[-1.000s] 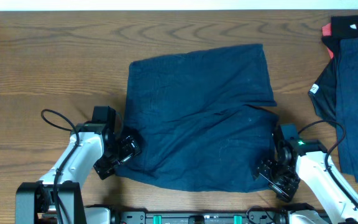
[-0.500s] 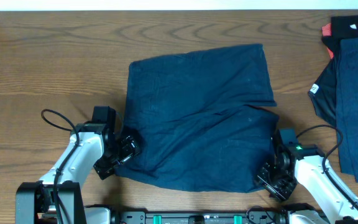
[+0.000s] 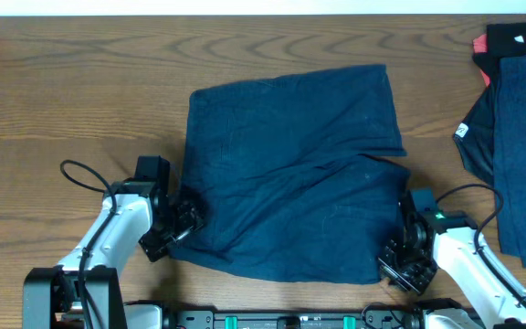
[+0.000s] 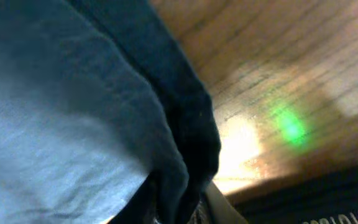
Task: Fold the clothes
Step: 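Grasp the near corners with both grippers and lift them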
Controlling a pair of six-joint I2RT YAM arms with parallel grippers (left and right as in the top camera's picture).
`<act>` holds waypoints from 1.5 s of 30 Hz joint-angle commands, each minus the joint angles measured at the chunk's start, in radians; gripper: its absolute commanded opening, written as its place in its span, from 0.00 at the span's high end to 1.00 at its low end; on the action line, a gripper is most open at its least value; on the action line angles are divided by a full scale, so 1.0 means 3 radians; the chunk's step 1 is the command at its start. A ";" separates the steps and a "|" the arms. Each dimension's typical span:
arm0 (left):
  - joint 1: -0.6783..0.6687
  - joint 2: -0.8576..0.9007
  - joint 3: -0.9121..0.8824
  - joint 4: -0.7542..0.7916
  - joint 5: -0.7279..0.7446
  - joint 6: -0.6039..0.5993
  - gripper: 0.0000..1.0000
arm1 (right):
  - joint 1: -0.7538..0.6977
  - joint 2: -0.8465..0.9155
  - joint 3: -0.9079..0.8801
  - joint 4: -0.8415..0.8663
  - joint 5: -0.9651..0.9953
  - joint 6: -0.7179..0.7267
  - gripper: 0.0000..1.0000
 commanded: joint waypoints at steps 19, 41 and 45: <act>-0.0010 -0.0360 0.0201 -0.0917 0.0231 0.0198 0.94 | 0.0022 -0.0257 0.0525 -0.0347 0.0455 0.0120 0.98; -0.0011 -0.1446 0.0498 -0.1858 0.0546 0.0300 0.94 | 0.0029 -0.1095 0.1432 -0.1071 0.0894 0.0092 0.98; -0.0010 -0.1575 0.0512 -0.1886 0.0542 0.0361 0.94 | 0.0031 -0.1095 0.1521 -0.0955 0.0891 -0.0008 0.98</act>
